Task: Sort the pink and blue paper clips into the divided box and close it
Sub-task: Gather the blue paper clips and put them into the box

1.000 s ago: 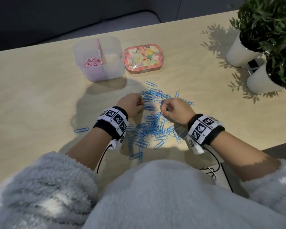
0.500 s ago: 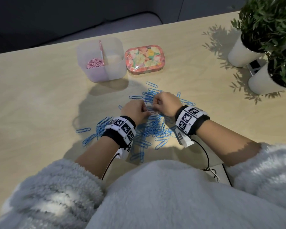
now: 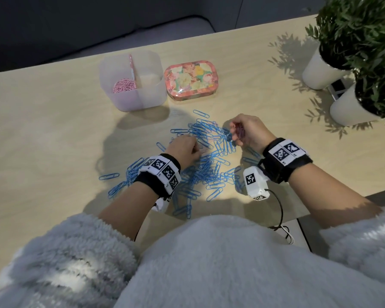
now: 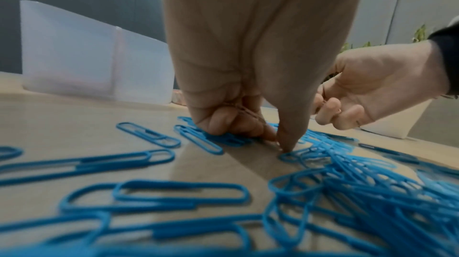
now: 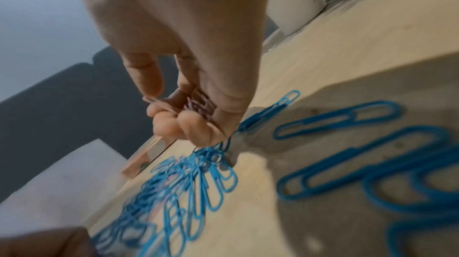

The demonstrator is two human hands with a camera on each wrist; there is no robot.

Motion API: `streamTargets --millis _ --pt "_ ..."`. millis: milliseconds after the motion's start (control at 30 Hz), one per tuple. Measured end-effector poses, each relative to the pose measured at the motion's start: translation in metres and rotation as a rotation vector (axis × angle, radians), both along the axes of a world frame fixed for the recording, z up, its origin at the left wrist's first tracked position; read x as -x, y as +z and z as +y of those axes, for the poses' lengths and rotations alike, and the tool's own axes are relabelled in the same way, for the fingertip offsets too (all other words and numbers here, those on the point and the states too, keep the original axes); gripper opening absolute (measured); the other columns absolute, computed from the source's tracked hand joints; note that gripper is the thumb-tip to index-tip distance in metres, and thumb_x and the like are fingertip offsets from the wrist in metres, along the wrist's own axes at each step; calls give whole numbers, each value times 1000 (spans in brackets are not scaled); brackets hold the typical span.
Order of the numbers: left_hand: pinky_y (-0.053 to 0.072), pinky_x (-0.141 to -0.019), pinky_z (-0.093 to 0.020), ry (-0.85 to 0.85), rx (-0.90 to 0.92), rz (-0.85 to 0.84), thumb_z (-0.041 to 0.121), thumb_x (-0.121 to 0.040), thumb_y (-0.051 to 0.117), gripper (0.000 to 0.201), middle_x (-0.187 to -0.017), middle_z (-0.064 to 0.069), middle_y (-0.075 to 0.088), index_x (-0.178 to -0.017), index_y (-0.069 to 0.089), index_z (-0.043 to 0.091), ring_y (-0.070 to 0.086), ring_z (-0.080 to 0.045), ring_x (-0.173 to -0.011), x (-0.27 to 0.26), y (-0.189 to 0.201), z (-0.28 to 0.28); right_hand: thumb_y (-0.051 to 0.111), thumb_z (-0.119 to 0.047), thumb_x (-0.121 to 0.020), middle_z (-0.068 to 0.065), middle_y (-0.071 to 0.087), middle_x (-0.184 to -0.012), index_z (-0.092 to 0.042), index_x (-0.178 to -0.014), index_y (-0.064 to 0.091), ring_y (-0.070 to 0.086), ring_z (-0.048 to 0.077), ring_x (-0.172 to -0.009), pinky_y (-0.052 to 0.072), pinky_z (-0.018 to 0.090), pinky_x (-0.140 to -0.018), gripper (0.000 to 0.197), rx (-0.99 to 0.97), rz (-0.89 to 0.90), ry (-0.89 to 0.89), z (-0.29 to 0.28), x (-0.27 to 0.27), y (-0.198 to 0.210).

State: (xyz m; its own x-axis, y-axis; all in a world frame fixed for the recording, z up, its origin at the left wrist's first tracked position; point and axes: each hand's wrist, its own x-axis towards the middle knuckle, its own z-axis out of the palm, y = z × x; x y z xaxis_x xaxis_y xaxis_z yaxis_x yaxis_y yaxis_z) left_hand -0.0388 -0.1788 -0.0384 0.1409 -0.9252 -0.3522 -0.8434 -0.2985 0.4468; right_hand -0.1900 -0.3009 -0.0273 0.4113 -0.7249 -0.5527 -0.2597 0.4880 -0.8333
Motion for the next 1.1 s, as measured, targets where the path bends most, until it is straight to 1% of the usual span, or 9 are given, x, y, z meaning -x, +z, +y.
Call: streamTargets --millis 133,267,367,467,600,733,867,1000,1100 --pt "40 -77 -35 3 10 27 21 -87 54 19 -100 -18 62 -91 59 3 57 -32 -95 -2 3 2 69 -19 -81 -1 46 -49 -19 -59 50 39 3 -30 30 14 -34 28 405 270 329 9 -8 -16" --pt "40 -66 -27 203 55 260 14 -87 53 15 -77 -4 59 -99 58 7 54 -21 -72 -8 7 -2 72 -16 -77 -6 50 -52 -13 -77 59 46 3 -44 34 21 -49 13 669 492 564 9 -15 -18" --pt "34 -50 -15 324 10 463 9 -90 46 18 -64 5 46 -104 57 9 42 -9 -56 -9 11 -13 70 -13 -78 -10 47 -54 -14 -70 59 46 14 -56 32 24 -53 13 684 529 581 6 -13 -16" --pt "33 -53 -24 385 -28 559 16 -92 45 12 -66 3 46 -85 54 11 43 -17 -63 -7 13 -24 68 -8 -77 -9 49 -57 -20 -64 54 46 15 -61 32 18 -52 22 667 542 441 -3 -1 -15" --pt "31 -55 -26 318 11 401 28 -90 54 27 -69 3 49 -66 43 21 45 -16 -66 -4 9 -30 65 -8 -74 3 59 -74 -14 -82 64 48 20 -68 32 24 -63 10 741 580 423 -4 10 -11" --pt "41 -78 -32 192 27 213 19 -90 53 10 -99 -14 65 -94 57 11 58 -28 -94 -1 5 -31 67 -16 -76 2 59 -68 -22 -75 65 53 19 -67 43 29 -67 6 753 522 586 10 -7 -12" --pt "44 -80 -36 71 -6 13 19 -87 51 16 -105 -13 65 -98 59 10 59 -32 -99 -10 2 -26 69 -19 -77 -3 56 -64 -21 -74 61 55 20 -70 46 31 -77 9 732 595 712 14 -20 -14" --pt "45 -78 -35 38 -28 -51 21 -84 54 14 -103 -10 65 -93 62 14 59 -31 -98 -19 7 -24 65 -13 -80 4 56 -65 -14 -68 55 52 22 -68 41 29 -67 16 696 605 827 12 -17 -9" --pt "43 -76 -32 14 33 -27 22 -86 51 19 -102 -8 65 -101 59 15 59 -30 -98 -13 9 -33 62 -11 -78 5 55 -61 -15 -61 50 49 19 -60 40 28 -63 21 601 512 722 7 -9 -13"
